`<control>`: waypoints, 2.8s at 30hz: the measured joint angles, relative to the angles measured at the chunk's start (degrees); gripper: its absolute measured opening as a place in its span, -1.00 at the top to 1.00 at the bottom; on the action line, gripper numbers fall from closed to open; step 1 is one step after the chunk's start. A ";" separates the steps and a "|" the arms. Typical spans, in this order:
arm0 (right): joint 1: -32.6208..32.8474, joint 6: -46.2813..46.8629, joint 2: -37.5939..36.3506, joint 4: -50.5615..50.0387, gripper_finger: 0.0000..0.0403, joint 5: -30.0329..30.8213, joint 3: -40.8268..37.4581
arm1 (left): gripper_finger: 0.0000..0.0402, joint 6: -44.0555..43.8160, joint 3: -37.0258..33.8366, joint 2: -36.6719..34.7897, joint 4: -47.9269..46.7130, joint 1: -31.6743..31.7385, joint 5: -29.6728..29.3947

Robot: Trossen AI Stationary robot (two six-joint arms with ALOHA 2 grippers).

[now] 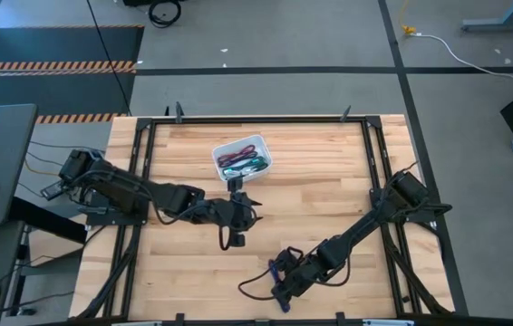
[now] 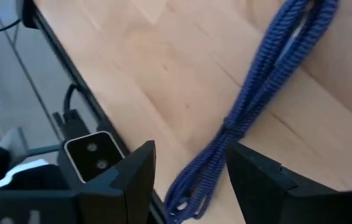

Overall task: Pick and place USB-C Cables
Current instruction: Put the purple charger cable into the white bin

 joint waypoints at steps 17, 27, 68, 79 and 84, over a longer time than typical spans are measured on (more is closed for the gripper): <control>-1.32 0.39 2.00 -6.06 0.00 2.86 0.09 | 0.13 -1.49 0.00 0.00 -0.62 -1.19 -0.22; -2.31 -1.94 2.03 -8.94 0.06 2.75 0.27 | 0.13 -1.51 0.00 0.00 -2.31 -1.19 -0.22; -11.80 -33.52 -11.02 -17.01 0.94 14.54 -0.13 | 0.13 -7.35 0.02 -3.56 -17.02 -1.70 -6.64; -24.23 -63.09 -10.82 -14.80 0.94 15.11 -0.02 | 0.13 -8.11 0.00 -5.25 -18.43 -3.68 -9.08; -29.17 -81.30 -10.80 -8.26 0.94 15.19 -0.02 | 0.13 -8.68 0.00 -5.25 -18.87 -3.53 -9.26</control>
